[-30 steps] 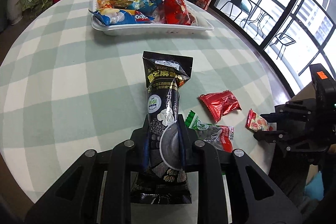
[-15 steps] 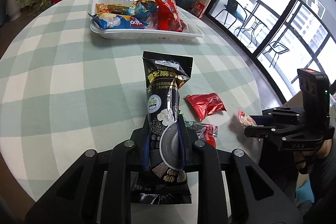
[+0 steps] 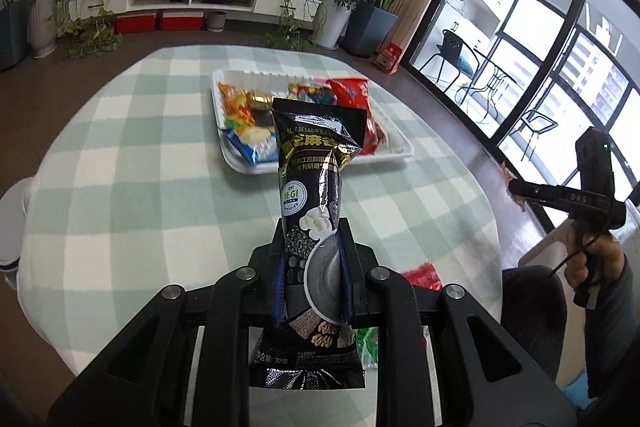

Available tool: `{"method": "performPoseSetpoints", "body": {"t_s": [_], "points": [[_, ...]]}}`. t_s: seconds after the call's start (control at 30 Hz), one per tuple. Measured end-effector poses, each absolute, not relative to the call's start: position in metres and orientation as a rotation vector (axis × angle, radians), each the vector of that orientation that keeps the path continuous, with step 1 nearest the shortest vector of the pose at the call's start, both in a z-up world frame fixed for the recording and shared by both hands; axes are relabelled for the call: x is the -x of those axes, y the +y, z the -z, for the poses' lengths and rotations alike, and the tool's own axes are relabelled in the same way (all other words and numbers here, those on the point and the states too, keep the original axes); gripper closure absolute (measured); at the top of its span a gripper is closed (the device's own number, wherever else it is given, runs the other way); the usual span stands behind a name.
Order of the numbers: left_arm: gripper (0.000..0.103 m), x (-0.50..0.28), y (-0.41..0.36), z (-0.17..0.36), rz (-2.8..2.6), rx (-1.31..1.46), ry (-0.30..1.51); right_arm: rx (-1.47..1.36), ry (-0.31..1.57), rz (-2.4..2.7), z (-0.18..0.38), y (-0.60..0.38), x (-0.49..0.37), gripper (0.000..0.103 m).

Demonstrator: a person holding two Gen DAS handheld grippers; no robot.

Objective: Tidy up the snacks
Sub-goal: 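Lift the black packet with left tool while right tool grasps white-red candy packet, then carry both packets into the white tray and open both tools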

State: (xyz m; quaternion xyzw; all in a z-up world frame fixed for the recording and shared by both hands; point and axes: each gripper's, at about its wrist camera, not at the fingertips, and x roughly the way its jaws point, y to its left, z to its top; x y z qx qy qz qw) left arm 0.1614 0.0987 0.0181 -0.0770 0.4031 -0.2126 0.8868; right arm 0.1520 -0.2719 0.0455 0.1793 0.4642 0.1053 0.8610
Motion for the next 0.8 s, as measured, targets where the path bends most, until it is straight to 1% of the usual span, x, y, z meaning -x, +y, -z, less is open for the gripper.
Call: {"method": "performPoseSetpoints", "body": {"t_s": [0.17, 0.33, 0.43, 0.57, 0.8], "points": [[0.084, -0.212, 0.107, -0.049, 0.425, 0.134, 0.799, -0.361, 0.851, -0.233, -0.088, -0.262, -0.199, 0.068], [0.084, -0.272, 0.104, -0.071, 0.429, 0.124, 0.791, -0.278, 0.784, -0.322, -0.103, -0.209, -0.242, 0.068], [0.084, -0.31, 0.092, -0.069, 0.434, 0.089, 0.812, -0.215, 0.799, -0.366, -0.093, -0.17, -0.267, 0.068], [0.084, -0.352, 0.077, -0.054, 0.439, 0.072, 0.832, -0.148, 0.854, -0.402, -0.062, -0.13, -0.294, 0.068], [0.084, -0.391, 0.057, -0.012, 0.441, 0.062, 0.898, -0.091, 0.909, -0.403, -0.016, -0.106, -0.322, 0.068]]}}
